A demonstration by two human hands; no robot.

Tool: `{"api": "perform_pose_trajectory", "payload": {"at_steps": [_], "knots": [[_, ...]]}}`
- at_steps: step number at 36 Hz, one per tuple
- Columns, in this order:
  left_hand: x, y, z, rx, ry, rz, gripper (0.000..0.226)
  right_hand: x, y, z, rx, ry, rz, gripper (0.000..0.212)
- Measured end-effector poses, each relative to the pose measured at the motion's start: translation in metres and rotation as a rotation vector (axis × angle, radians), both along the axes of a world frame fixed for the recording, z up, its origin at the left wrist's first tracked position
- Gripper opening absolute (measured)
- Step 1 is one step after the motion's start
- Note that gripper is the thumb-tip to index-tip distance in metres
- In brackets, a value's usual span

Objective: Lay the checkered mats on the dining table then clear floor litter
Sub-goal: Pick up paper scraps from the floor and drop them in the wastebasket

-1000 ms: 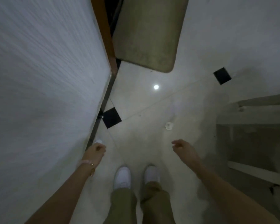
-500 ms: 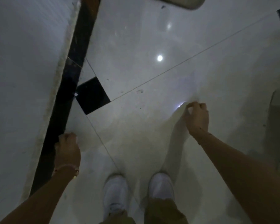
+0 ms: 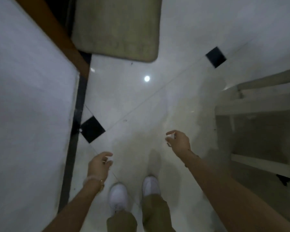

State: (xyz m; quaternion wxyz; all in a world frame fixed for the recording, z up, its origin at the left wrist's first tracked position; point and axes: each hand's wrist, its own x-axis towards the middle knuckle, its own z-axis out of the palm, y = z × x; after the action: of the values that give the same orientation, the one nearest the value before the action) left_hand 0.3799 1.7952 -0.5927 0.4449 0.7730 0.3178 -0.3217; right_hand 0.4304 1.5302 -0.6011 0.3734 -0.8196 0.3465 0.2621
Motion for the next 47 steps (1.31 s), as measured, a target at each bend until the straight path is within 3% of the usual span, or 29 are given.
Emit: {"api": "perform_pose_trajectory", "payload": {"at_steps": [4, 8, 11, 15, 18, 20, 22, 27, 32, 38, 44, 47], "knots": [[0.02, -0.022, 0.098, -0.078, -0.072, -0.013, 0.023, 0.005, -0.007, 0.1, 0.11, -0.095, -0.123, 0.013], [0.032, -0.042, 0.205, -0.142, -0.145, -0.02, 0.028, 0.001, -0.013, 0.192, 0.203, -0.162, -0.165, 0.038], [0.03, -0.051, 0.279, -0.194, -0.177, -0.042, 0.019, -0.014, -0.019, 0.255, 0.274, -0.186, -0.27, 0.025], [0.012, -0.042, 0.342, -0.225, -0.201, -0.064, 0.025, -0.045, -0.024, 0.329, 0.309, -0.241, -0.403, 0.009], [-0.007, -0.028, 0.378, -0.22, -0.185, -0.1, 0.024, -0.082, -0.022, 0.377, 0.318, -0.251, -0.52, 0.014], [-0.024, -0.019, 0.396, -0.205, -0.19, -0.108, 0.026, -0.111, -0.018, 0.4, 0.311, -0.254, -0.591, 0.031], [-0.041, -0.008, 0.413, -0.215, -0.161, -0.109, 0.023, -0.141, -0.014, 0.418, 0.297, -0.246, -0.654, 0.036], [-0.074, 0.02, 0.438, -0.22, -0.09, -0.18, 0.005, -0.21, -0.004, 0.439, 0.259, -0.207, -0.837, 0.006], [-0.085, 0.033, 0.453, -0.221, -0.037, -0.25, 0.008, -0.256, 0.012, 0.463, 0.234, -0.216, -0.971, 0.005], [-0.077, 0.035, 0.444, -0.178, 0.057, -0.406, 0.025, -0.306, 0.036, 0.479, 0.248, -0.179, -1.065, 0.017], [-0.075, 0.001, 0.465, -0.211, -0.027, -0.542, 0.02, -0.369, 0.059, 0.471, 0.32, -0.114, -1.132, 0.023], [-0.079, -0.02, 0.468, -0.212, -0.042, -0.625, 0.021, -0.408, 0.071, 0.467, 0.315, -0.143, -1.168, 0.044]]}}
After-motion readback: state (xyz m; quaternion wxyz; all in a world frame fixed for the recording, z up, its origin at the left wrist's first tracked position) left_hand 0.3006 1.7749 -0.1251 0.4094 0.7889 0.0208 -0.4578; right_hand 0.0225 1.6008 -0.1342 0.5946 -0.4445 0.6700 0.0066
